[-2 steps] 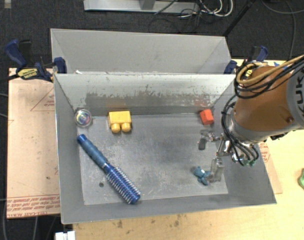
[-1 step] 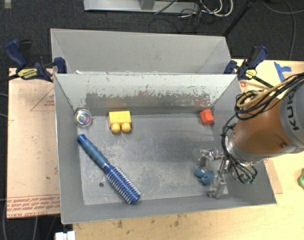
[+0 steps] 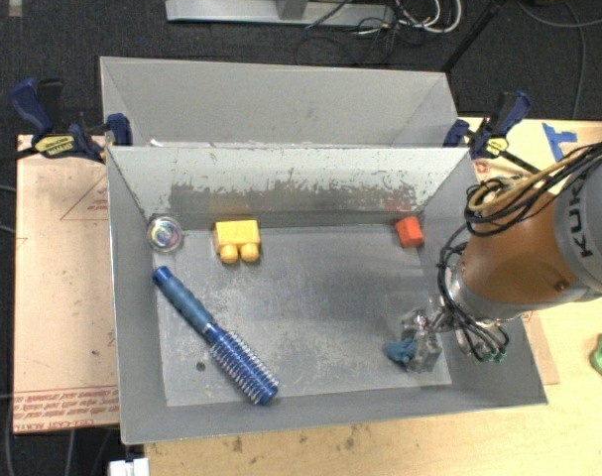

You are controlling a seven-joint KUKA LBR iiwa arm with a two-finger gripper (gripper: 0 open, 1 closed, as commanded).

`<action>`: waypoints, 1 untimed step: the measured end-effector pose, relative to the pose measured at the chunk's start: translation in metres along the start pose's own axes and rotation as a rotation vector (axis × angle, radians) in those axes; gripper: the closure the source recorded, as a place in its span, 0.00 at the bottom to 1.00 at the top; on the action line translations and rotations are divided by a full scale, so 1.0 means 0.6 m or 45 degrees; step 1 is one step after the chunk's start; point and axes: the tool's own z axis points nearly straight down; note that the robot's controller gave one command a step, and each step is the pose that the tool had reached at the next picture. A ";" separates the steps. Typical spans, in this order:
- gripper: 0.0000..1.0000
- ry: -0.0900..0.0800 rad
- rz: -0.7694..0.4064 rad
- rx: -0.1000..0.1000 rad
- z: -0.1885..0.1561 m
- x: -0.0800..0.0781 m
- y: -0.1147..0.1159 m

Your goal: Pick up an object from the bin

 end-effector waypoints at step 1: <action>1.00 -0.006 -1.106 0.005 -0.226 -0.001 -0.029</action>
Offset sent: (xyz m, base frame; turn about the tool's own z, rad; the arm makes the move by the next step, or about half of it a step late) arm 0.0003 -0.0174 0.1344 -0.8722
